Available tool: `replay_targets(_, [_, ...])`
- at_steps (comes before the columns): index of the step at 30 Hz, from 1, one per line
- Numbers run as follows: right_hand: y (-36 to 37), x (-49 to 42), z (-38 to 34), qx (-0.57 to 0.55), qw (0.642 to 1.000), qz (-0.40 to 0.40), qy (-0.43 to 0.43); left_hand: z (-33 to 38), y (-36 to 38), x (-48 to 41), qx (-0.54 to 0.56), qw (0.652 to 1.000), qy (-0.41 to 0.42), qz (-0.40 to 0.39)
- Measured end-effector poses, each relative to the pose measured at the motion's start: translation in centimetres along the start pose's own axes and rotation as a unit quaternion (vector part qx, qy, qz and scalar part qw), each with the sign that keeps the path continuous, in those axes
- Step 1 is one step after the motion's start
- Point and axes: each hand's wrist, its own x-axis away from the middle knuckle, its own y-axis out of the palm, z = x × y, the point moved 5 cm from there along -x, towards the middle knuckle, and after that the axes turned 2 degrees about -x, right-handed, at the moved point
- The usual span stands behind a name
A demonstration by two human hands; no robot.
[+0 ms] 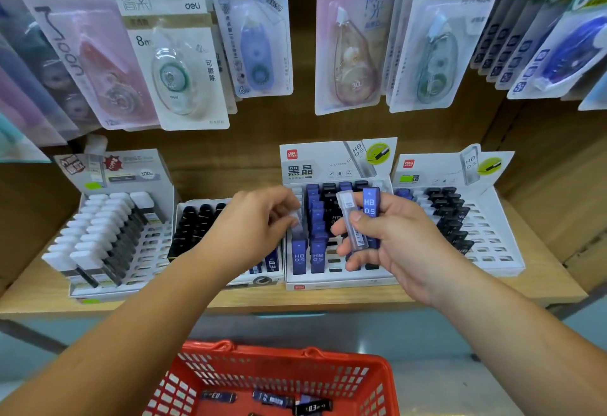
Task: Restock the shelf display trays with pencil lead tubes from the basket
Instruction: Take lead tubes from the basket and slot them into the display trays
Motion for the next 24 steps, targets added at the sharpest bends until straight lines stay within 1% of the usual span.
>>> replay_targets(3, [-0.1, -0.2, 0.2, 0.004, 1.0, 0.001, -0.001, -0.7, 0.3, -0.2, -0.013, 1.0, 0.008, -0.005])
replay_targets(9, [0.1, -0.5, 0.2, -0.002, 1.0, 0.0, -0.007, -1.1, 0.6, -0.5, 0.029, 0.999, -0.007, 0.024])
replay_targets(16, [0.2, -0.5, 0.1, -0.003, 1.0, 0.002, -0.003, -1.0, 0.8, -0.5, 0.067, 0.998, -0.008, 0.006])
replay_targets(21, [0.2, -0.5, 0.2, 0.001, 1.0, 0.003, 0.0, -1.4, 1.0, -0.4, 0.043, 0.999, 0.012, 0.006])
replay_targets(24, [0.2, -0.5, 0.2, 0.001, 1.0, 0.002, -0.001, -1.4, 1.4, -0.5, 0.024, 0.999, 0.049, -0.002])
